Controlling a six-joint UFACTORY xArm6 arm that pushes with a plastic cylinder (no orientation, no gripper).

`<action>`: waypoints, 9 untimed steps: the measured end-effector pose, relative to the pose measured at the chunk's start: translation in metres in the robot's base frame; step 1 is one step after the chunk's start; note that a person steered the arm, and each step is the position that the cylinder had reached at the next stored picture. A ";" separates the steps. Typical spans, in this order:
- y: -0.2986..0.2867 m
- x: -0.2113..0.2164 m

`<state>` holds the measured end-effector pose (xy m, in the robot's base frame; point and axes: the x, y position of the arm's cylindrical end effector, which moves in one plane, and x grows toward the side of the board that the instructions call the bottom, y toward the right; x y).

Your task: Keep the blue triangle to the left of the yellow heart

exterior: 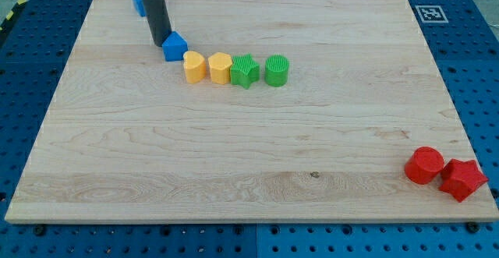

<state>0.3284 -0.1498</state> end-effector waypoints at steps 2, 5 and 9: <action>-0.006 0.018; -0.005 -0.012; 0.039 -0.008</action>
<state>0.3201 -0.1103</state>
